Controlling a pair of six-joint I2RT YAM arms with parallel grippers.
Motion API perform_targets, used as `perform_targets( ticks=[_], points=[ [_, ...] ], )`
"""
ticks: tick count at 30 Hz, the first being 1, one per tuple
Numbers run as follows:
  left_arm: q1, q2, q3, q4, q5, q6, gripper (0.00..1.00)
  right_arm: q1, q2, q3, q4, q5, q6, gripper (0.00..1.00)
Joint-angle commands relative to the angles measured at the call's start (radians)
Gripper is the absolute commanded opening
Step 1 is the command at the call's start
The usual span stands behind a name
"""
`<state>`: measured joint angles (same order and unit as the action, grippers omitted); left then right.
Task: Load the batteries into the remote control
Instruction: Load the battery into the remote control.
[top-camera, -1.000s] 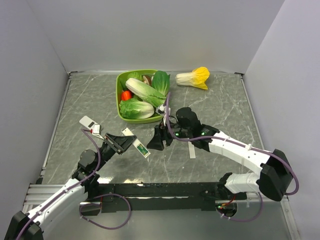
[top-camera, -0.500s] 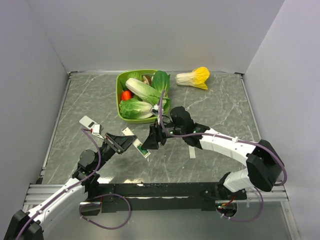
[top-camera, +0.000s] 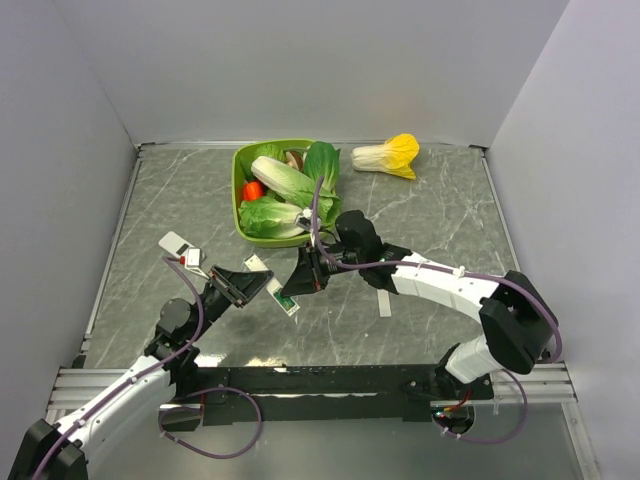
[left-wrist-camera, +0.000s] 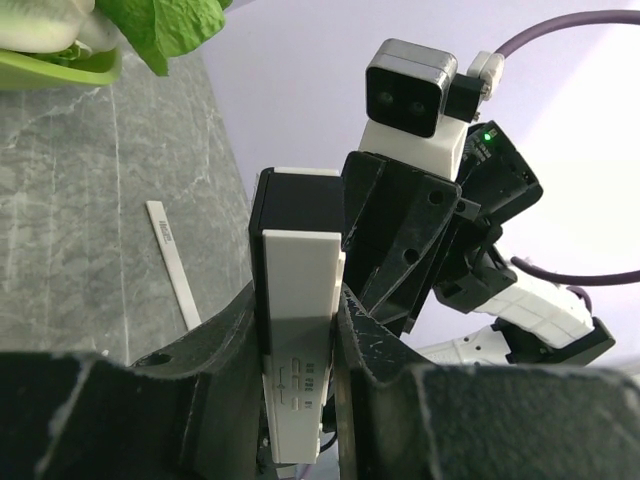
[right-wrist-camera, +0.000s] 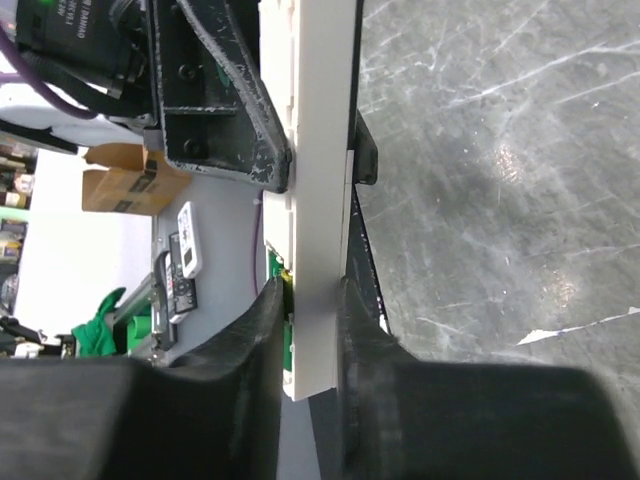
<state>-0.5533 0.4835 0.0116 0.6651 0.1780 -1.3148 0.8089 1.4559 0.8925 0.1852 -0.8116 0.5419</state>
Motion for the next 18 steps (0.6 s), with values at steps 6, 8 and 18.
perform_targets(
  ticks=[6,8,18],
  points=[
    [-0.01,-0.045,-0.116,0.024,0.005,0.023,0.01,0.009,-0.054,0.103,-0.148,0.136,-0.143,0.6],
    [-0.01,-0.048,-0.111,-0.05,-0.026,0.043,0.01,0.019,-0.078,0.131,-0.233,0.187,-0.201,0.7],
    [-0.01,-0.013,-0.09,-0.188,-0.089,0.019,0.01,0.203,-0.085,0.255,-0.458,0.574,-0.407,0.84]
  ],
)
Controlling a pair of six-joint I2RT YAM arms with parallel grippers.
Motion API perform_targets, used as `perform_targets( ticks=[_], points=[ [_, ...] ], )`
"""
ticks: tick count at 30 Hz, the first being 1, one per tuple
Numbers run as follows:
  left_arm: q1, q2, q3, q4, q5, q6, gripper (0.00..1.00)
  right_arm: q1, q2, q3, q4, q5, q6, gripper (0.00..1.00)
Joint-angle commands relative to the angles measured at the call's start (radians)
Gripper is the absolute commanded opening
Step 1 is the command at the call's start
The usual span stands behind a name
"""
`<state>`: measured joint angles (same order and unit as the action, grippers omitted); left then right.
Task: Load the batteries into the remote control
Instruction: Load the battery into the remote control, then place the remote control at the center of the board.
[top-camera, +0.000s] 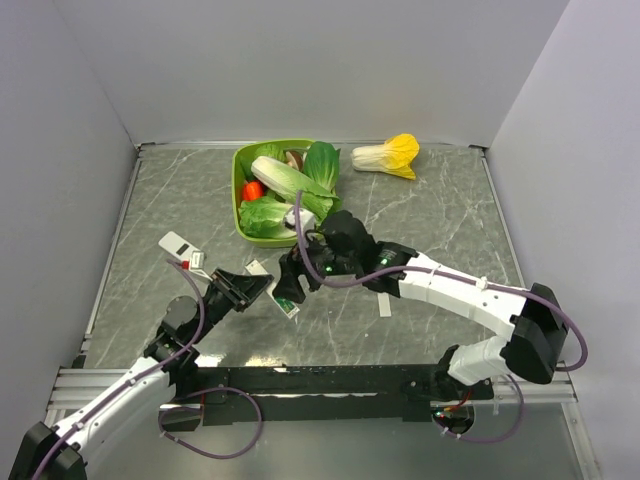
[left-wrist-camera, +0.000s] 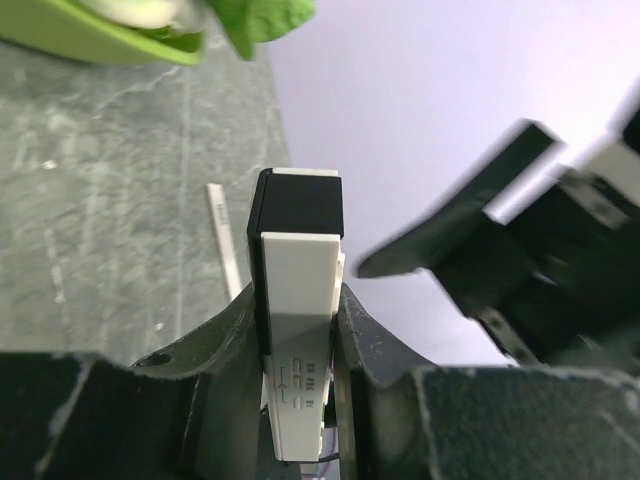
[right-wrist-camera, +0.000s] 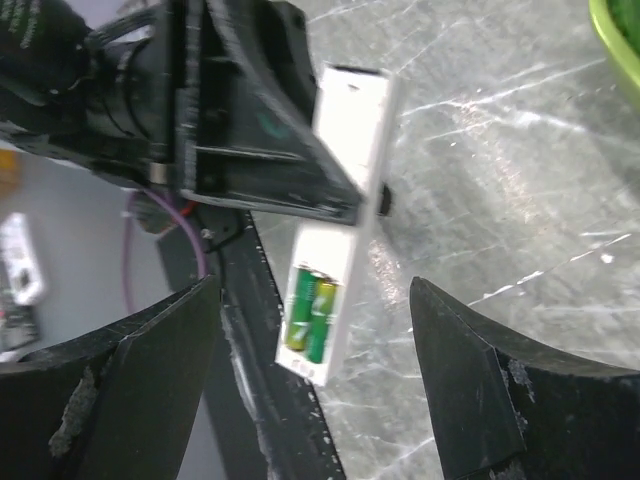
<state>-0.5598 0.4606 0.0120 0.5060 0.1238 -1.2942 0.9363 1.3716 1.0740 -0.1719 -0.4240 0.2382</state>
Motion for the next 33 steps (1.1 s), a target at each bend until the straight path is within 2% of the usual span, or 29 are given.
perform_targets(
  ticks=[1,2,6,14,17,20,23,25,26,27,28,29,31,32,33],
  points=[
    [-0.003,0.012,-0.089,-0.035,-0.038,-0.008,0.01,0.09,0.012,0.086,-0.118,0.217,-0.111,0.83],
    [-0.003,0.01,-0.089,-0.046,-0.041,-0.014,0.01,0.105,0.038,0.108,-0.145,0.29,-0.12,0.84],
    [-0.003,0.003,-0.081,-0.072,-0.049,-0.03,0.01,0.151,0.104,0.159,-0.205,0.416,-0.134,0.83],
    [-0.002,-0.03,-0.073,-0.129,-0.069,-0.04,0.01,0.208,0.22,0.225,-0.252,0.476,-0.126,0.82],
    [-0.002,-0.039,-0.076,-0.141,-0.075,-0.047,0.01,0.222,0.244,0.231,-0.248,0.481,-0.123,0.78],
    [-0.003,-0.042,-0.076,-0.146,-0.073,-0.047,0.01,0.228,0.267,0.245,-0.262,0.493,-0.129,0.7],
    [-0.003,-0.043,-0.073,-0.15,-0.07,-0.043,0.01,0.226,0.274,0.25,-0.271,0.49,-0.142,0.56],
    [-0.002,-0.045,-0.072,-0.155,-0.07,-0.042,0.02,0.226,0.27,0.245,-0.276,0.491,-0.152,0.4],
    [-0.003,-0.048,-0.069,-0.164,-0.067,-0.042,0.06,0.228,0.265,0.242,-0.281,0.492,-0.157,0.33],
    [-0.003,-0.048,-0.067,-0.173,-0.067,-0.04,0.1,0.226,0.261,0.231,-0.278,0.493,-0.166,0.21],
    [-0.003,-0.054,-0.064,-0.179,-0.067,-0.039,0.17,0.225,0.247,0.225,-0.278,0.501,-0.172,0.17],
    [-0.002,-0.059,-0.058,-0.199,-0.07,-0.036,0.36,0.226,0.241,0.219,-0.285,0.508,-0.178,0.13],
    [-0.003,-0.079,-0.034,-0.236,-0.082,-0.019,0.57,0.22,0.216,0.198,-0.294,0.522,-0.207,0.07],
    [-0.003,-0.088,-0.02,-0.301,-0.101,-0.01,0.77,0.214,0.207,0.185,-0.293,0.527,-0.22,0.05],
    [-0.003,-0.095,-0.015,-0.341,-0.114,0.016,0.85,0.199,0.193,0.15,-0.288,0.524,-0.261,0.04]
  ],
)
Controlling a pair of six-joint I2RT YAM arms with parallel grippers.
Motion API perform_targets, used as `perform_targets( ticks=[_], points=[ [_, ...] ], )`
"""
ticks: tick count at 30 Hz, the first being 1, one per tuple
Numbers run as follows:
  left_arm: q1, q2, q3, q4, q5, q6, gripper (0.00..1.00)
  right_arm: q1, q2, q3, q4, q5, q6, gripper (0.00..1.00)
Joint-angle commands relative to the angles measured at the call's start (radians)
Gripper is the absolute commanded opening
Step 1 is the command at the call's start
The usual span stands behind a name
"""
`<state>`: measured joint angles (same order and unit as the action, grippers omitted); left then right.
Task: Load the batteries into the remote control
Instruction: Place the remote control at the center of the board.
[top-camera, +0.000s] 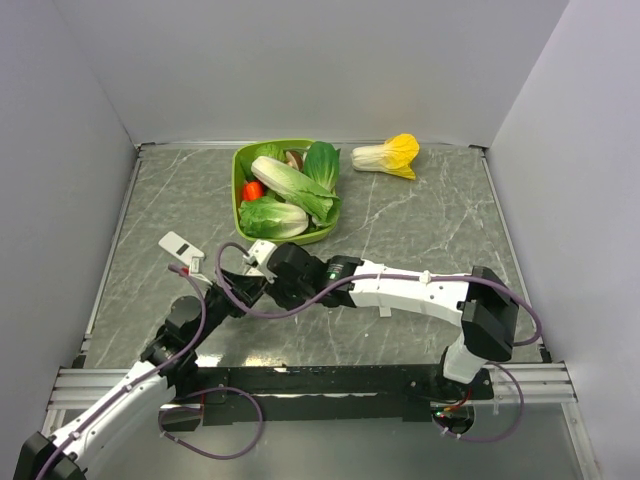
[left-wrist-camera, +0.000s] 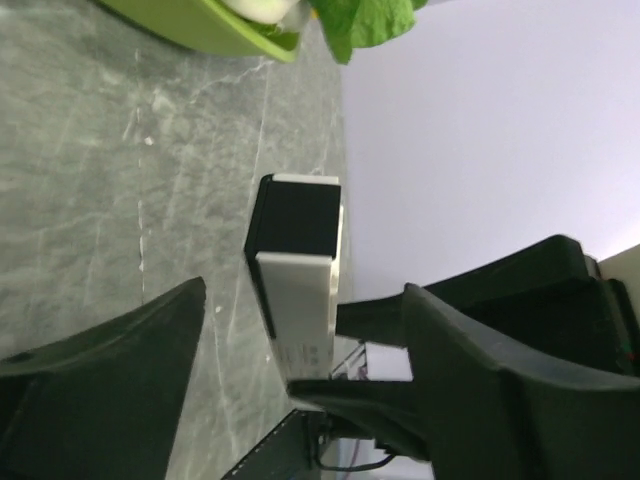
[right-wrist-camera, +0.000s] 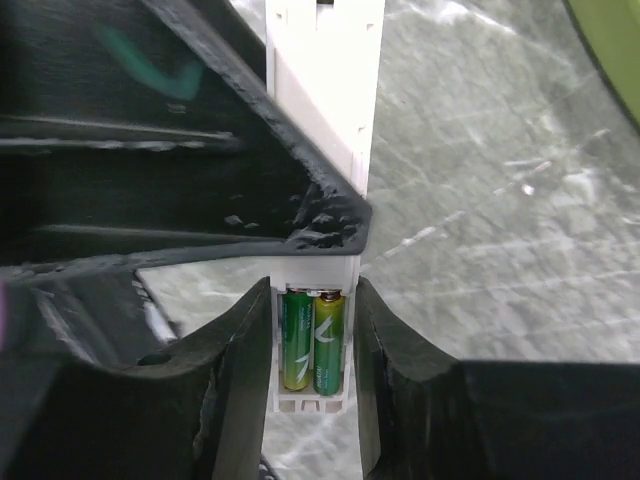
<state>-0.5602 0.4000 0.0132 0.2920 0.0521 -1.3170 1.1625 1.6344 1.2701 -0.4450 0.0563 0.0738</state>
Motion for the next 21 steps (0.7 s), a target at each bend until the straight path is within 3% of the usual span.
perform_targets(
  ticks=[1,2,7,12,16,21],
  points=[
    [-0.003,-0.056,0.045,-0.178,-0.049,0.054,0.92,-0.038,-0.096,-0.067,-0.008,0.028,-0.118,0.04],
    [-0.003,-0.065,0.069,-0.276,-0.092,0.091,0.99,-0.05,-0.113,-0.093,0.003,0.01,-0.133,0.02],
    [-0.001,-0.108,0.27,-0.594,-0.247,0.174,0.99,-0.132,-0.197,-0.264,0.083,-0.11,-0.291,0.0],
    [-0.001,-0.138,0.468,-0.839,-0.405,0.255,0.99,-0.135,-0.147,-0.304,0.065,-0.235,-0.466,0.0],
    [0.0,-0.174,0.589,-0.931,-0.495,0.335,0.99,-0.135,-0.087,-0.313,0.083,-0.276,-0.543,0.02],
    [-0.001,-0.246,0.628,-0.924,-0.518,0.456,0.99,-0.135,0.022,-0.267,0.059,-0.312,-0.618,0.05]
  ],
)
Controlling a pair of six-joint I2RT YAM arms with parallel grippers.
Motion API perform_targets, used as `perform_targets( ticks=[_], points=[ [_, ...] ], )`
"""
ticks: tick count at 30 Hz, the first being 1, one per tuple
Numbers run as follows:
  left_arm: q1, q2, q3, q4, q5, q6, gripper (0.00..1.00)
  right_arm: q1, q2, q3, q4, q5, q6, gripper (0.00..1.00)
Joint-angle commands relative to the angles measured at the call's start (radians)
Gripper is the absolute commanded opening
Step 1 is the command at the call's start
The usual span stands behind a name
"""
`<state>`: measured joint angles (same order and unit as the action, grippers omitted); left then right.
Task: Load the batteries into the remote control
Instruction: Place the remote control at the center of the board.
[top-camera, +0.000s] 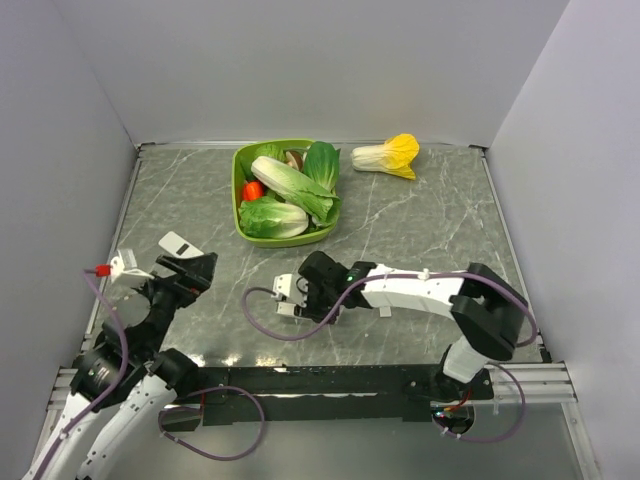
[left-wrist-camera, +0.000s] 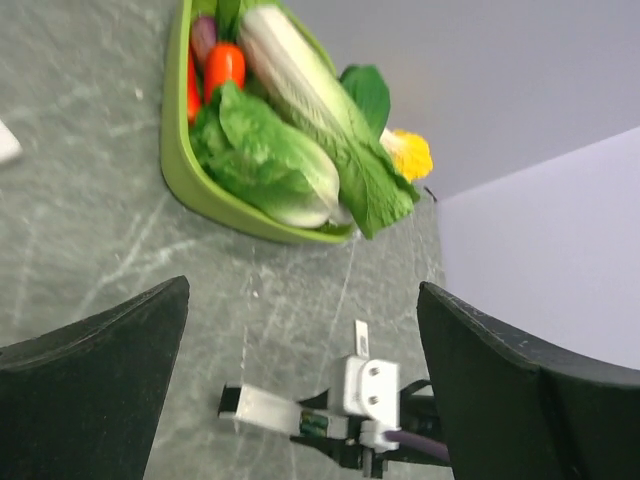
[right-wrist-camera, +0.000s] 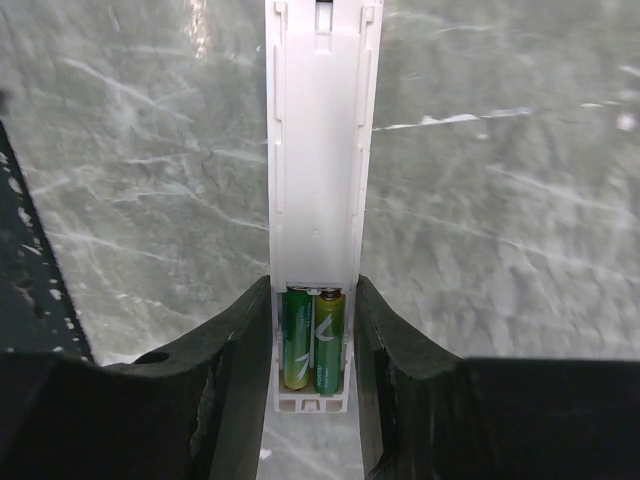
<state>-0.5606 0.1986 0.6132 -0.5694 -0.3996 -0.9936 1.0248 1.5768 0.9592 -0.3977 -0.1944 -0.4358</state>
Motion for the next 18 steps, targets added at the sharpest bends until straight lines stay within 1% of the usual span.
perform_targets(
  ticks=[1,6,7,9,10,12,13,15,16,18],
  points=[
    [-0.001,-0.053,0.025,-0.054,-0.052,0.151,1.0,0.003,0.094,0.05,0.007,-0.062,-0.116,0.06],
    [-0.001,-0.085,0.017,-0.026,-0.008,0.236,0.99,0.006,0.144,0.065,0.002,-0.079,-0.164,0.11],
    [-0.001,-0.088,0.016,-0.021,-0.007,0.254,0.99,0.003,0.146,0.064,-0.001,-0.08,-0.169,0.17],
    [-0.001,-0.103,0.01,-0.007,-0.002,0.266,0.99,0.001,0.152,0.069,-0.015,-0.071,-0.172,0.25],
    [-0.001,-0.106,0.007,0.0,-0.001,0.277,0.99,0.003,0.15,0.078,-0.024,-0.069,-0.164,0.4],
    [-0.001,-0.117,-0.004,0.014,0.004,0.283,0.99,0.003,0.138,0.093,-0.067,-0.065,-0.146,0.52],
    [-0.001,-0.12,-0.01,0.019,0.004,0.285,0.99,0.001,0.128,0.105,-0.076,-0.063,-0.124,0.6],
    [-0.001,-0.119,-0.015,0.023,0.007,0.288,0.99,0.003,0.079,0.111,-0.093,-0.047,-0.097,0.66],
    [-0.001,-0.116,-0.013,0.022,0.005,0.291,0.99,0.0,0.056,0.111,-0.096,-0.039,-0.06,0.75],
    [-0.001,-0.108,-0.009,0.02,0.005,0.294,0.99,-0.006,-0.015,0.116,-0.099,0.008,-0.011,0.83]
  ],
)
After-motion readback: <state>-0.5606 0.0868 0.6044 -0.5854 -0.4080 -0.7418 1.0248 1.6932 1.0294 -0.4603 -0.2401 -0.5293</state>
